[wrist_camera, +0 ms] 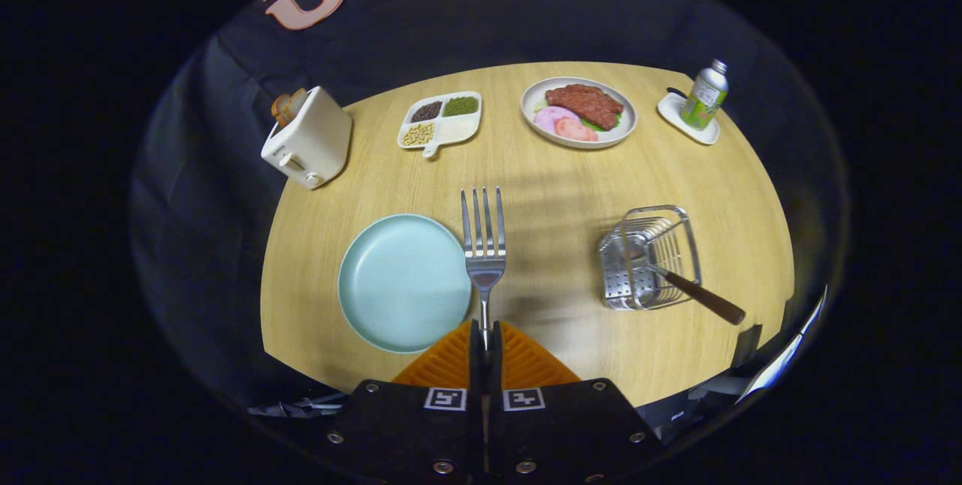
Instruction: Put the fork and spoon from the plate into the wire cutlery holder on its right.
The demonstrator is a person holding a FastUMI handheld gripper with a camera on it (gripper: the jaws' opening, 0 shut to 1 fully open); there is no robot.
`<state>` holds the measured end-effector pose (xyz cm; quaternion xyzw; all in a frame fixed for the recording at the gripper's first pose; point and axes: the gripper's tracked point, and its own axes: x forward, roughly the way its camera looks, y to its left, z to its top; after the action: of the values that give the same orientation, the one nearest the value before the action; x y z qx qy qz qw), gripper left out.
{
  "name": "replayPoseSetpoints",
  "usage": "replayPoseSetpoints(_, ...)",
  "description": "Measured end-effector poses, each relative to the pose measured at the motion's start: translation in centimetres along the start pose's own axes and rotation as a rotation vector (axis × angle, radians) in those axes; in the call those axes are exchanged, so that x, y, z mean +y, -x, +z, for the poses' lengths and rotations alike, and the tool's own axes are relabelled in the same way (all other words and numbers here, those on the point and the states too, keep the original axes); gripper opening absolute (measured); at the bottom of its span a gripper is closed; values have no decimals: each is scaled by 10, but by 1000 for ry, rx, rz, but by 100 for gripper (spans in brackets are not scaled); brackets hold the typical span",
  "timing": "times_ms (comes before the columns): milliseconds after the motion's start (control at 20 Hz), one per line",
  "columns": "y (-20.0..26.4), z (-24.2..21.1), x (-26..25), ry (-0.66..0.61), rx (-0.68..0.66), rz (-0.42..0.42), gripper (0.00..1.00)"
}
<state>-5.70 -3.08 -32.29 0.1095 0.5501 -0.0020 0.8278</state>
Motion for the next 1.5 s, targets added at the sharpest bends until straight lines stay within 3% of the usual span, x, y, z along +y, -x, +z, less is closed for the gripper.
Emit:
replayPoseSetpoints(400,17,-7,-91,-8,8,-116,4)
replayPoseSetpoints(900,-8,-11,-123,36,101,-179,7)
replayPoseSetpoints(1350,0,11,-117,29,56,-136,11)
replayPoseSetpoints(1450,5,25,-110,19,1,-110,14)
replayPoseSetpoints(1500,9,32,-104,11,-36,-89,23)
